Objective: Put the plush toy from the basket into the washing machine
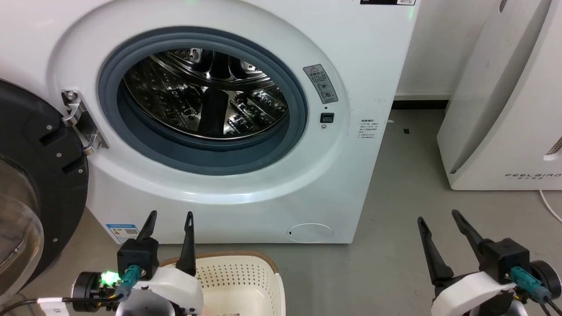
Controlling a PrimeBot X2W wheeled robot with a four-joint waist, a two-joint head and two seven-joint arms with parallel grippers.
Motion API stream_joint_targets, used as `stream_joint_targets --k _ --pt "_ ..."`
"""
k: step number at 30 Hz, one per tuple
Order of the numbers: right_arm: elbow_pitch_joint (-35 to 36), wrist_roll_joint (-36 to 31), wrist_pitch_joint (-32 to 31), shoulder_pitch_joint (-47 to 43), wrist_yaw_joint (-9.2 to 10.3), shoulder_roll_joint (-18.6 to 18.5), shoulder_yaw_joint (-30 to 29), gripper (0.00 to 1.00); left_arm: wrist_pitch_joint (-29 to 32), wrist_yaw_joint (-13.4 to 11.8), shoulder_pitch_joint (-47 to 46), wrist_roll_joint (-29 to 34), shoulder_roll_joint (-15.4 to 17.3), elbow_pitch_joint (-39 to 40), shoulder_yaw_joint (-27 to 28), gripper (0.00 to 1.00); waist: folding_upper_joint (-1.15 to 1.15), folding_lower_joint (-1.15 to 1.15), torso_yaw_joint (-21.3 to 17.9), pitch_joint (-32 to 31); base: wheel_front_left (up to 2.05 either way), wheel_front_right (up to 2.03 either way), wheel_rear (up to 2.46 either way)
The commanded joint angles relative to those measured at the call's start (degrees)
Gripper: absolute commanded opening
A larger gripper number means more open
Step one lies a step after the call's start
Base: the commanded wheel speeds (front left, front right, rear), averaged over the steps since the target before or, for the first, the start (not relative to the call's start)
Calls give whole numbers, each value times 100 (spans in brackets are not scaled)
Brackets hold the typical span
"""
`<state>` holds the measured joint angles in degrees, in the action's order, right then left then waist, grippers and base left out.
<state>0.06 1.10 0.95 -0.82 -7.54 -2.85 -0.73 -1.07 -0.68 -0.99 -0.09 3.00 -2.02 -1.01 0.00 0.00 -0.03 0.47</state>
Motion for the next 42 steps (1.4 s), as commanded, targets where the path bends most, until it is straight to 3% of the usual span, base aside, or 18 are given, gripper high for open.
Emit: stream_joint_targets --k 1,22,42 --pt "-17 48 56 11 1 0 -22 100 -44 -29 -92 23 35 -51 -17 100 0 0 -2 8 0 0 0" --pt "-64 310 308 263 1 -1 -120 100 -227 93 -812 185 243 -1561 -444 100 0 0 -170 578 0 0 0" --pt "-48 641 547 748 2 -1 -142 100 440 238 -1621 400 802 -2967 -950 100 0 0 -413 1700 0 0 0"
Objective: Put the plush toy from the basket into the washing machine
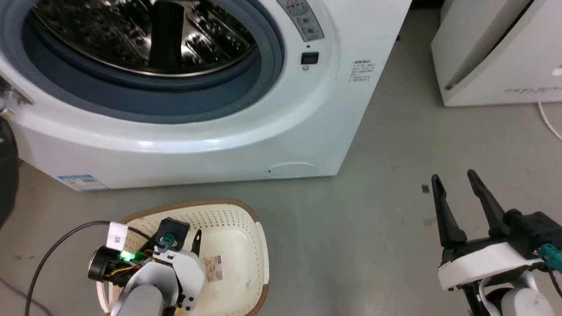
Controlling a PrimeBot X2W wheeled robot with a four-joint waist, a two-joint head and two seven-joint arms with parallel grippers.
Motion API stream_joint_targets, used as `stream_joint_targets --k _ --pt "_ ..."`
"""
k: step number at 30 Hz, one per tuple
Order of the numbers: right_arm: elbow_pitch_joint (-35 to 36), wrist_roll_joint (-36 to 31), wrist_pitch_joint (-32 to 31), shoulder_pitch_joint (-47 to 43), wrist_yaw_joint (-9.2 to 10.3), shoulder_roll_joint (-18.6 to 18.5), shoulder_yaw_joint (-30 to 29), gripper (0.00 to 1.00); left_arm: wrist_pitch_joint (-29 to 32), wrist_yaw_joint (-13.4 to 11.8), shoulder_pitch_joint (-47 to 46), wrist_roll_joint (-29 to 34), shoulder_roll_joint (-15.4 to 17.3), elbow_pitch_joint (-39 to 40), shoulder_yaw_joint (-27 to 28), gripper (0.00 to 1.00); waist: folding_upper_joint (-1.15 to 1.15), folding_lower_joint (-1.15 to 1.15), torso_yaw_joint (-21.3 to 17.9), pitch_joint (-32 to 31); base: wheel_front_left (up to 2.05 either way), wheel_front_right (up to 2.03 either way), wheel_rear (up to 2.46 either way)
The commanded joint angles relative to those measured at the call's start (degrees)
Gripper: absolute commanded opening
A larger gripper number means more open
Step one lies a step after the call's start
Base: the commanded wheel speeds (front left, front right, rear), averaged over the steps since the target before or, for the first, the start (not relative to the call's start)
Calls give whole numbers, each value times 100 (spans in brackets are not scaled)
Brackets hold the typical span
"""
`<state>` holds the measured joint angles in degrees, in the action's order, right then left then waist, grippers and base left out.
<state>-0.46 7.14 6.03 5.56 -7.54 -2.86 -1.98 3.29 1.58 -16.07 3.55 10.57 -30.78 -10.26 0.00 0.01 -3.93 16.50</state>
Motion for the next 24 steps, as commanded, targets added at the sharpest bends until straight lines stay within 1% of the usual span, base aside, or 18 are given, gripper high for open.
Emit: stream_joint_targets --k 1,12,20,24 --pt "9 52 51 132 2 0 -16 100 54 31 -152 60 85 -151 -69 100 0 0 -32 166 0 0 0" --pt "101 207 183 432 3 0 -9 100 638 211 -637 288 548 -805 -594 100 0 0 -154 965 0 0 0" --pt "126 361 279 663 3 0 -17 100 930 268 -1027 164 823 -1276 -975 100 0 0 -269 1581 0 0 0" --pt "146 456 327 775 3 0 -22 100 1017 293 -1214 90 1017 -1512 -1204 100 0 0 -343 1861 0 0 0"
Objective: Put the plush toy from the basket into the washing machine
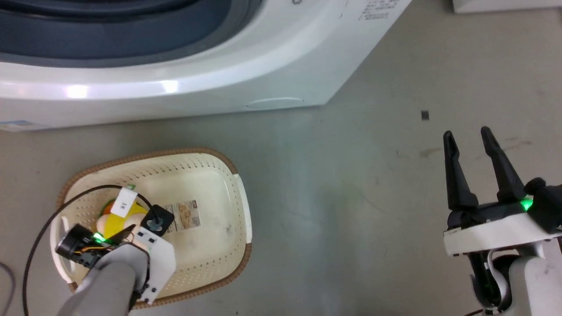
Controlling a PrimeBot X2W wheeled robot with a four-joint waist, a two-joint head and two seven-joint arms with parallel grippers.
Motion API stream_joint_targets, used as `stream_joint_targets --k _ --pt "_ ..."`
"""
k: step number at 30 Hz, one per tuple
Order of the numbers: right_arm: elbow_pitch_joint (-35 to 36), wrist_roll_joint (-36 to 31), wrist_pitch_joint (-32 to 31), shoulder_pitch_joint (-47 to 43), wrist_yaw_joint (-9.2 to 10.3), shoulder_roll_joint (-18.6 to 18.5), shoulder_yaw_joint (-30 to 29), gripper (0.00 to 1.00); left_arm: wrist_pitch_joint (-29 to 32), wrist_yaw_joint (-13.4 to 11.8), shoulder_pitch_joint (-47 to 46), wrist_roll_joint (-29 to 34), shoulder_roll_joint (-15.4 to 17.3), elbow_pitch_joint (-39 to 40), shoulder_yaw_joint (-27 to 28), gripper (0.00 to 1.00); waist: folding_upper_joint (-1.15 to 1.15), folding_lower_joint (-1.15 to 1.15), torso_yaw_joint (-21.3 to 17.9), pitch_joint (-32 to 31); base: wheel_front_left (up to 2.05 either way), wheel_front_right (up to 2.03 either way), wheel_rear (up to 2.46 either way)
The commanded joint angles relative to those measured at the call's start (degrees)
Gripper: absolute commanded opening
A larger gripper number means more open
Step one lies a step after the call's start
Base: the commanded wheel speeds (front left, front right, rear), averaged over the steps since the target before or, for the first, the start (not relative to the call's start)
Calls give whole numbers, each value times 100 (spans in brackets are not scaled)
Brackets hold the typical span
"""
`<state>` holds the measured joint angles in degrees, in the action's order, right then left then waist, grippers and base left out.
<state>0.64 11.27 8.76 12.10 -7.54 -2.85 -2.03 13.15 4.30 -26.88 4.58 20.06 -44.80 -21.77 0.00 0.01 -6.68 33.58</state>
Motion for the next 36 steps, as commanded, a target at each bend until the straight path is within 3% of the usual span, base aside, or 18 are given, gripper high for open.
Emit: stream_joint_targets --k 1,26,27,28,29,36 --pt "45 64 65 146 3 -2 -26 100 30 27 -190 -39 116 -169 -99 100 0 -1 -79 220 0 0 0" --pt "15 422 352 680 4 -2 -148 100 -113 -4 -1447 -284 704 -1582 -970 100 0 -1 -304 1521 0 0 0" --pt "11 431 364 702 4 -2 -157 100 -94 -8 -1483 -289 711 -1641 -1009 43 0 -1 -309 1552 0 0 0" --pt "10 439 376 722 4 -2 -167 100 -70 -8 -1520 -296 716 -1700 -1045 7 0 -1 -311 1583 0 0 0" --pt "5 446 388 742 5 -2 -176 100 -50 -9 -1555 -304 722 -1759 -1081 0 0 -1 -314 1609 0 0 0" --pt "-6 505 472 864 5 -2 -221 100 -18 5 -1790 -368 803 -2171 -1336 0 0 -1 -358 1771 0 0 0"
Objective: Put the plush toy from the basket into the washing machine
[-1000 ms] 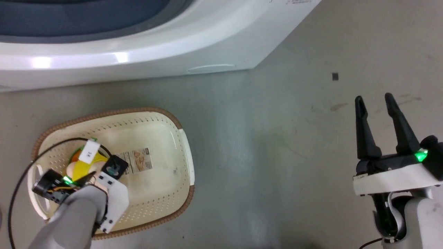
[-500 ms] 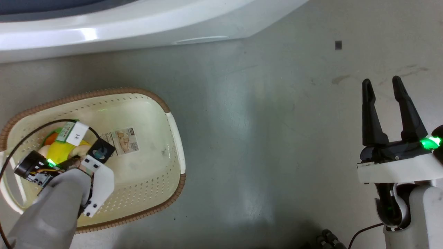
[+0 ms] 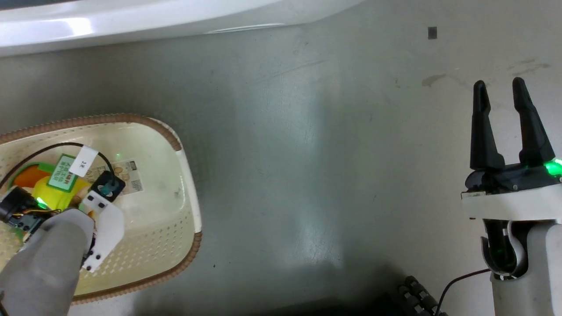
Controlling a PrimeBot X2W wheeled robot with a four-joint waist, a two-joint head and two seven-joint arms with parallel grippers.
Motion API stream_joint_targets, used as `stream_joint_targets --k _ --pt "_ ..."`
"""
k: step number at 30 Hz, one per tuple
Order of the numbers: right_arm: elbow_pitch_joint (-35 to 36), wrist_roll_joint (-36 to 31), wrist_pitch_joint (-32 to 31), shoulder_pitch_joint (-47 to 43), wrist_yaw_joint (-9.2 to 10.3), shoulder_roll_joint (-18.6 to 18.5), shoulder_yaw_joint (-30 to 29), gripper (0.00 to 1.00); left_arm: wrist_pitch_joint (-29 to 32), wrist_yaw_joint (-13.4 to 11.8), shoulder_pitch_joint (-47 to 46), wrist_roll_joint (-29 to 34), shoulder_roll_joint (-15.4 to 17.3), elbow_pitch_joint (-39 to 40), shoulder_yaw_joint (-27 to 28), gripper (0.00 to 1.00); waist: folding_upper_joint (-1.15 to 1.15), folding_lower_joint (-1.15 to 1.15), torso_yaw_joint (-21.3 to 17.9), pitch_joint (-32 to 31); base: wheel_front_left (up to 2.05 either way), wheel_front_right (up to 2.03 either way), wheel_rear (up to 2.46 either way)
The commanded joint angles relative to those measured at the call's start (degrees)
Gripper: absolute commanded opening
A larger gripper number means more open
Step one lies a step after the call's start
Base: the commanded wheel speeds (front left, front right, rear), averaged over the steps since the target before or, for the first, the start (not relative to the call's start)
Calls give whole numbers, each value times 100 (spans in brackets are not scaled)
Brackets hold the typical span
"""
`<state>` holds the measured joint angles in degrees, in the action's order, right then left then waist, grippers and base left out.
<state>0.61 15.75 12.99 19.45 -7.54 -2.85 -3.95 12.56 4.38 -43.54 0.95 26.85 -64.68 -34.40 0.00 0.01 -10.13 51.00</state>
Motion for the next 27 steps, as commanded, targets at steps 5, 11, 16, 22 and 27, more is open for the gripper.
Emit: stream_joint_targets --k 5,11,16,22,27 --pt "-38 95 109 193 5 -2 -59 100 -79 3 -353 -62 130 -478 -250 0 0 -1 -42 86 0 0 0" --pt "-142 153 181 240 5 -2 -40 100 -246 87 -513 -179 96 -830 -458 0 0 -1 -90 -3 0 0 0" --pt "-302 147 201 162 5 -3 -25 100 -465 145 -385 -318 19 -927 -502 0 0 -1 -86 -363 0 0 0" --pt "-528 25 201 -88 5 -3 -34 100 -721 196 -74 -543 -235 -927 -457 0 0 -1 47 -1058 0 0 0" --pt "-702 -131 201 -335 5 -3 -50 100 -1042 250 196 -701 -448 -927 -470 0 0 -1 197 -1668 0 0 0"
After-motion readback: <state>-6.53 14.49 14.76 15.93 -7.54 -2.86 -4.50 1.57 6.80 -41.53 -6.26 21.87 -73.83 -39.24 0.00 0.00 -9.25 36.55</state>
